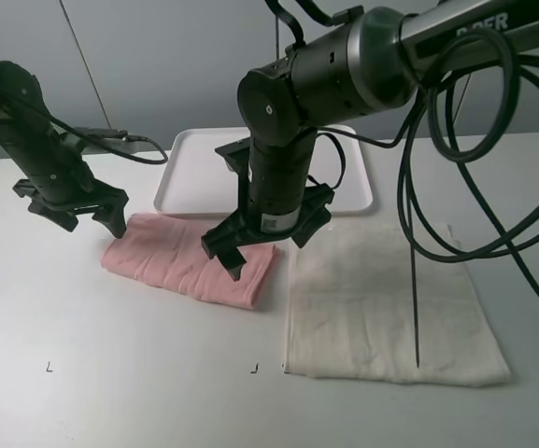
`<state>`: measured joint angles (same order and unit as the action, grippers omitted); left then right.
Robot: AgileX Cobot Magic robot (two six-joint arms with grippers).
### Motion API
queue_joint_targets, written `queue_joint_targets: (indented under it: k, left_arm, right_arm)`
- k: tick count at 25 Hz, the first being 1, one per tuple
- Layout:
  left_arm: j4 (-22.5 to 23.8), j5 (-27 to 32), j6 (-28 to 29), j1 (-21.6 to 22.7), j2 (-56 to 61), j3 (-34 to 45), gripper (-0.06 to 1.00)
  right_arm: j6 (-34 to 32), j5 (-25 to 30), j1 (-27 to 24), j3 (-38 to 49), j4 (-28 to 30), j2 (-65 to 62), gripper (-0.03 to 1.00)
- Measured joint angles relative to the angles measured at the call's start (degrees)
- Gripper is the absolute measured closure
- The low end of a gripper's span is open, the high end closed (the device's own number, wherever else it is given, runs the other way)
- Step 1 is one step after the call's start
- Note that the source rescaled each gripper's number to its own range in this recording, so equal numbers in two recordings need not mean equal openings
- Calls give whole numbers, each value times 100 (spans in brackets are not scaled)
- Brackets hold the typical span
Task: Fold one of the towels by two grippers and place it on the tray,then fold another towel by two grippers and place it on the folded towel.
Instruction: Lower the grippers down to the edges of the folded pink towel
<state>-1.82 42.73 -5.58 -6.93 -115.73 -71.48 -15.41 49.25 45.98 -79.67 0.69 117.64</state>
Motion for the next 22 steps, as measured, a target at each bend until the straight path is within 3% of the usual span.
queue_joint_targets:
  k: [9, 22]
  left_arm:
    - [393, -157, 371, 0, -378, -13, -5]
    - [407, 70, 444, 0, -528, -84, -5]
  right_arm:
    - [64, 8, 0, 0, -13, 0, -3]
    - [84, -136, -10, 0, -13, 0, -3]
